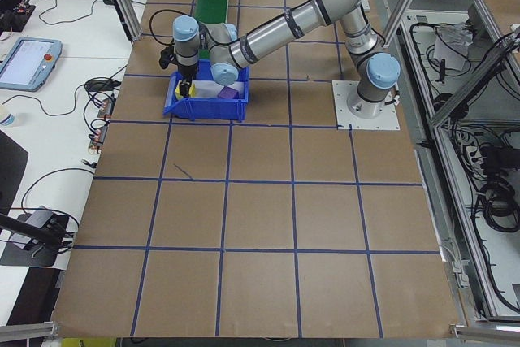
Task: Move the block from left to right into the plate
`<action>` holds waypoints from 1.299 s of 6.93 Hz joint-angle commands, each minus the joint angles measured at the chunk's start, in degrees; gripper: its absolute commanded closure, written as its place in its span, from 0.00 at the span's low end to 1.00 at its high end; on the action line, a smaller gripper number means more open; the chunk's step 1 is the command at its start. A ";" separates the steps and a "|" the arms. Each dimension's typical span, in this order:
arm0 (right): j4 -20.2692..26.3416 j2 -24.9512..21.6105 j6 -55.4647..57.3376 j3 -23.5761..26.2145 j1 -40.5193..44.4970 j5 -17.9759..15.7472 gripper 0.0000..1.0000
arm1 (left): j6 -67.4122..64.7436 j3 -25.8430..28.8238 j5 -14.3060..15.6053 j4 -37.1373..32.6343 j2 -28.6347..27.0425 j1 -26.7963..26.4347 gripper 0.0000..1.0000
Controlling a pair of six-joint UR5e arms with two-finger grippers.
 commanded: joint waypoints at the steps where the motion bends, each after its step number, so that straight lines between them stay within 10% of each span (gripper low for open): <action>1: 0.02 0.03 0.06 0.00 0.00 0.06 0.00 | 0.67 -0.33 -0.09 1.60 -0.51 0.00 0.16; 3: -0.07 0.03 0.06 0.09 0.09 0.15 0.00 | 0.84 -0.60 0.35 1.70 -0.33 0.00 0.64; 9: -0.07 0.03 0.06 0.09 0.09 0.24 0.00 | -10.72 -1.04 -2.36 -6.13 16.28 -6.72 0.67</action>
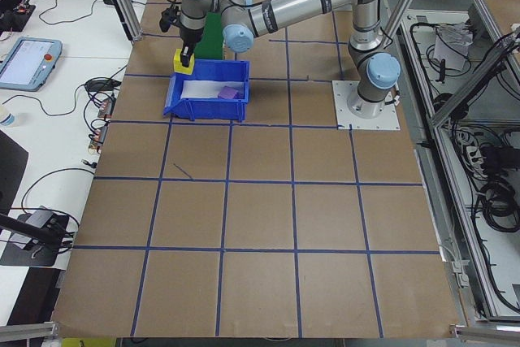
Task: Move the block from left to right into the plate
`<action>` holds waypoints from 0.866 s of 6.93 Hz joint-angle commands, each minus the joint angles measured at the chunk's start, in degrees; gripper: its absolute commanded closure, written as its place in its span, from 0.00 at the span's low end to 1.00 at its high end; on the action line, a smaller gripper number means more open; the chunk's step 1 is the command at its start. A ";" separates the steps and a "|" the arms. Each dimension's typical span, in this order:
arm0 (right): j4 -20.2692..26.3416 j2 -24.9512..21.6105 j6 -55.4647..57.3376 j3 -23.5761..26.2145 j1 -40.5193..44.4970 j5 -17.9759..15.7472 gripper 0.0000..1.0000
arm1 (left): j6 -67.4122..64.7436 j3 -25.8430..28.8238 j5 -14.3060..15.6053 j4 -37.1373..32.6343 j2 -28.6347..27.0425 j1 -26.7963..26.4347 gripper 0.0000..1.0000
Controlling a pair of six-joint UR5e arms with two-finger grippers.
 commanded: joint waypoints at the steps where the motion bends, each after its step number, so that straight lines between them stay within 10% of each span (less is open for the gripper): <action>1: 0.00 0.00 0.00 0.09 0.08 0.16 0.00 | -7.66 -1.29 -1.01 -0.35 1.20 -7.52 0.67; 6: 0.00 0.00 0.00 0.09 0.00 -0.10 0.00 | -11.03 -8.77 -3.56 14.32 -3.99 -10.81 0.67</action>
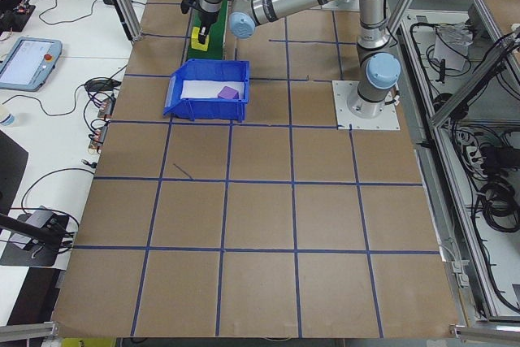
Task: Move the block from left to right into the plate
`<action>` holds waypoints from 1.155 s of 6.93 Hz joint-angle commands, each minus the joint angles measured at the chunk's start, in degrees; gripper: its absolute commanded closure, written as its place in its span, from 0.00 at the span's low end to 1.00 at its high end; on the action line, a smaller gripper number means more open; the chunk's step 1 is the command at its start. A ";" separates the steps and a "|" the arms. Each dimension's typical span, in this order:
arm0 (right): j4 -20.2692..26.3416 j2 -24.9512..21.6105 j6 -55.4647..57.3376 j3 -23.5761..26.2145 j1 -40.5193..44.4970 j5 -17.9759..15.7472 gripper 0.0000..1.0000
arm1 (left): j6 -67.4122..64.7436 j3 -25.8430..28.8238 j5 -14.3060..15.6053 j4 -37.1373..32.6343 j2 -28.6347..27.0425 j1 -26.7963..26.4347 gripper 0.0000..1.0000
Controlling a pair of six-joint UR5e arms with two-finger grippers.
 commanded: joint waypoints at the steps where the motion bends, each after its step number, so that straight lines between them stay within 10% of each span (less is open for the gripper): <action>1: 0.00 0.00 0.00 0.00 -0.09 -0.10 0.00 | -1.03 -0.68 -0.15 3.34 -2.27 -2.05 0.67; 2: 0.00 0.00 -0.09 0.00 0.00 -0.10 0.00 | -2.25 -0.68 0.12 3.35 -3.58 -3.46 0.58; 3: 0.09 0.00 -0.09 0.00 -0.09 -0.19 0.00 | -2.79 -0.59 0.12 3.26 -3.68 -3.73 0.01; 8: 0.09 0.00 -0.09 0.00 0.00 -0.10 0.00 | -3.59 4.23 9.26 -4.79 3.33 2.72 0.00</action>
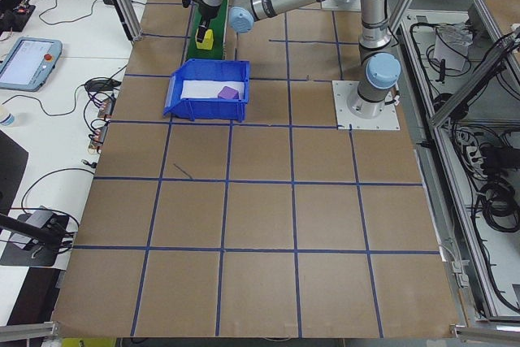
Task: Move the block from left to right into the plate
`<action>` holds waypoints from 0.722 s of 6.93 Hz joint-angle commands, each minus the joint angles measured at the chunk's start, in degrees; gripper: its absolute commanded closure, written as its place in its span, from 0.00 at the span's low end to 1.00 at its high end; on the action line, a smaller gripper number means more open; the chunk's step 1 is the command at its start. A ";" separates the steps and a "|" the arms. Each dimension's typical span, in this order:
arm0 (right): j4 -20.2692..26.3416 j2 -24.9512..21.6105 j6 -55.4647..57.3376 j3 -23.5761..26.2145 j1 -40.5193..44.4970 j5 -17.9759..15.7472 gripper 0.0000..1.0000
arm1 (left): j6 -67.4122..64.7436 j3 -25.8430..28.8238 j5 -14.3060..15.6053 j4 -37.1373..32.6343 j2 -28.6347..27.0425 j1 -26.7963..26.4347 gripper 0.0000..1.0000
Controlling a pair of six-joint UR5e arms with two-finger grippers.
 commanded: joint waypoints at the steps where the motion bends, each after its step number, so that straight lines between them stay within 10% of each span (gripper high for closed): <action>1: 0.00 0.00 0.03 0.00 0.00 0.00 0.00 | 4.61 2.24 1.03 -6.19 2.05 8.02 0.00; 5: 0.00 0.00 0.03 0.00 0.00 0.00 0.00 | 19.67 -2.04 2.16 -11.36 1.35 10.87 0.00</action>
